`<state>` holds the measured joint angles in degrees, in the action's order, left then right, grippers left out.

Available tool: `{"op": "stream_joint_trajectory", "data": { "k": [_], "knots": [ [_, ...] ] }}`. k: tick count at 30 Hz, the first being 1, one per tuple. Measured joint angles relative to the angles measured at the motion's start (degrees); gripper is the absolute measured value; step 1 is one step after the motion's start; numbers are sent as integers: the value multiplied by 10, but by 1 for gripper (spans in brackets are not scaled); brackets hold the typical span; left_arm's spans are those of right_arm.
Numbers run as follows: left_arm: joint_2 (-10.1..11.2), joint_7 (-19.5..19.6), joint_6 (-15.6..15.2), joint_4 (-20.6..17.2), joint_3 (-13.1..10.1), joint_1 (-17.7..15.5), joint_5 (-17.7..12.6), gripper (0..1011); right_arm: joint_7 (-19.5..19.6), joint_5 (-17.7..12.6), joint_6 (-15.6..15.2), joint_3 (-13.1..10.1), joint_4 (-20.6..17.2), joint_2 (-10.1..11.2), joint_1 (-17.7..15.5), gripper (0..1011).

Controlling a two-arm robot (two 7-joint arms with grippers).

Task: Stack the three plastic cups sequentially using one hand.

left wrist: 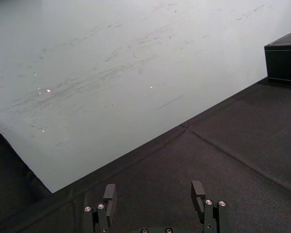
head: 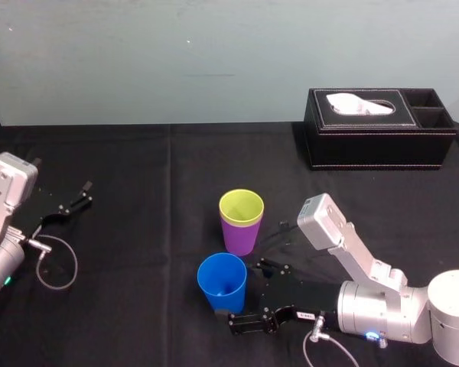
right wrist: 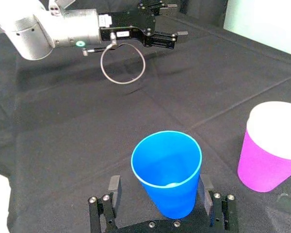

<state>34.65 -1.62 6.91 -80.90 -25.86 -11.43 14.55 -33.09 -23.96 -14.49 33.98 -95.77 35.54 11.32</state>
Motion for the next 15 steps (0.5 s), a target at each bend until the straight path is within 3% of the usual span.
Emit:
{"op": "stream_joint_trajectory", "data": {
  "k": [15],
  "knots": [
    [0, 0, 0, 0, 0, 0, 0, 1010, 11, 8, 2, 0, 6, -5, 3, 1004]
  ]
}}
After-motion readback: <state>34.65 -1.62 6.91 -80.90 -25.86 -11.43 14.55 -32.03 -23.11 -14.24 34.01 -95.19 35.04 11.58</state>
